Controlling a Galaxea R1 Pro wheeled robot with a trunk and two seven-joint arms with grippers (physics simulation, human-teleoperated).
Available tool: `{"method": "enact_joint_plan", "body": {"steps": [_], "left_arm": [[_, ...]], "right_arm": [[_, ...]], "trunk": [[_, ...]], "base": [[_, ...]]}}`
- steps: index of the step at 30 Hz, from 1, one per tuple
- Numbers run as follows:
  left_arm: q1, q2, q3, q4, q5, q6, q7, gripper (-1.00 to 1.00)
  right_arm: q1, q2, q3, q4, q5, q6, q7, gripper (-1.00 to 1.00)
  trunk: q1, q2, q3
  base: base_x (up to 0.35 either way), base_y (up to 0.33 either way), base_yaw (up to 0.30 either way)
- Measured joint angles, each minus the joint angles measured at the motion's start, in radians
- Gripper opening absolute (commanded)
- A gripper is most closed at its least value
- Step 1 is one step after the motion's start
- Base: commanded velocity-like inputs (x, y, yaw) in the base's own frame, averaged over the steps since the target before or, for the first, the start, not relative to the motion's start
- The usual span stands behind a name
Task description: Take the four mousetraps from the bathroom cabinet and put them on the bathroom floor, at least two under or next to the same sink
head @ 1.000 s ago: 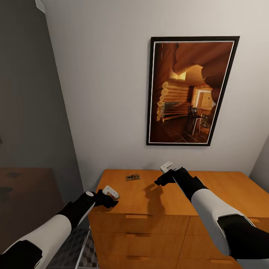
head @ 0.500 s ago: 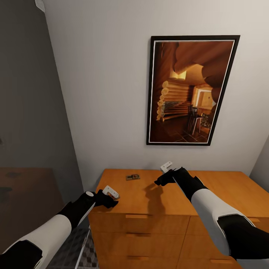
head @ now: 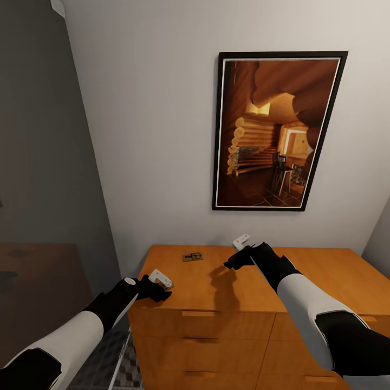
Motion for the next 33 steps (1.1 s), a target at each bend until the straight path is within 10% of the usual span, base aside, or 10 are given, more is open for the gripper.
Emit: {"method": "enact_joint_plan", "body": {"steps": [33], "left_arm": [[0.000,0.000,0.000,-0.001,0.004,-0.001,-0.002,1.00]], "right_arm": [[0.000,0.000,0.000,0.000,0.000,0.000,0.000,1.00]], "trunk": [[0.012,-0.021,-0.009]], "base": [[0.000,0.000,0.000]]}}
